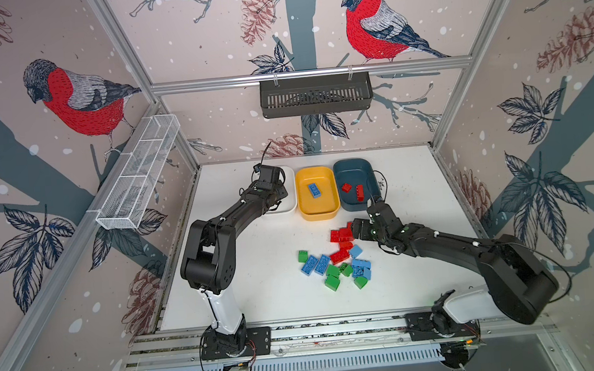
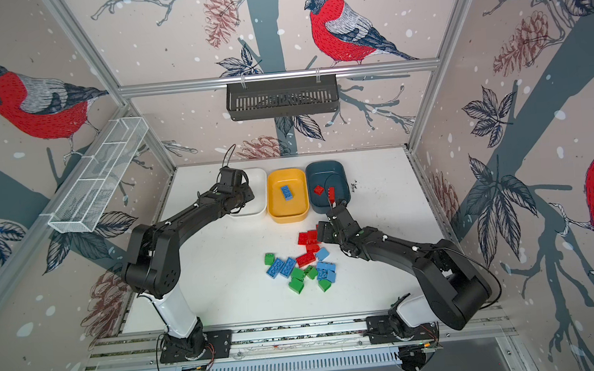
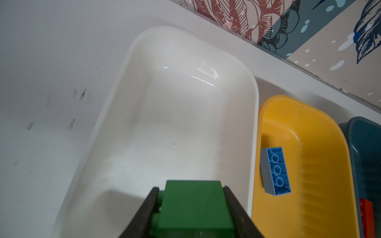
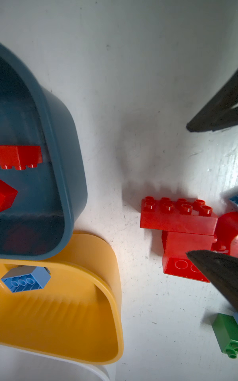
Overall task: Sort the legos into containers by color
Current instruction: 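Drop the green brick into the white tub while the right lowers toward red bricks, then grasp a red brick with the right gripper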
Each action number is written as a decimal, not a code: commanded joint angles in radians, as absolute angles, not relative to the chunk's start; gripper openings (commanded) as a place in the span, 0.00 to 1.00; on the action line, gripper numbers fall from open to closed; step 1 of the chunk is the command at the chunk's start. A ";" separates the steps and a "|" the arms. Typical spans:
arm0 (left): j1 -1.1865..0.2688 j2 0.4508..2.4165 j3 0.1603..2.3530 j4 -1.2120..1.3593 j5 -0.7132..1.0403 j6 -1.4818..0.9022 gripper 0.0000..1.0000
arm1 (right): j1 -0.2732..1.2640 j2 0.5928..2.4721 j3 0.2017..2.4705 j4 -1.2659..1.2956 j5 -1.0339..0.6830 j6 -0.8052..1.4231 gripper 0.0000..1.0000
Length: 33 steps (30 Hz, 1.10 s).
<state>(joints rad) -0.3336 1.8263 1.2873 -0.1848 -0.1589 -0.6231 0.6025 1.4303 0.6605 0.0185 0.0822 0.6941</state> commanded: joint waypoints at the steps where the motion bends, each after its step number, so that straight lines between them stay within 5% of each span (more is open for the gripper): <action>1: -0.331 1.819 1.285 -0.184 -0.143 -0.602 0.61 | 0.612 1.461 0.683 0.042 0.086 0.723 0.78; 12: -0.332 1.706 1.184 -0.102 -0.118 -0.557 0.95 | 0.627 1.615 0.795 0.041 0.113 0.749 0.61; 19: -0.331 1.699 1.172 -0.089 -0.102 -0.554 0.97 | 0.640 1.698 0.864 -0.032 0.180 0.753 0.45; 33: -0.331 1.670 1.150 -0.074 -0.090 -0.537 0.97 | 0.669 1.734 0.867 -0.118 0.236 0.687 0.35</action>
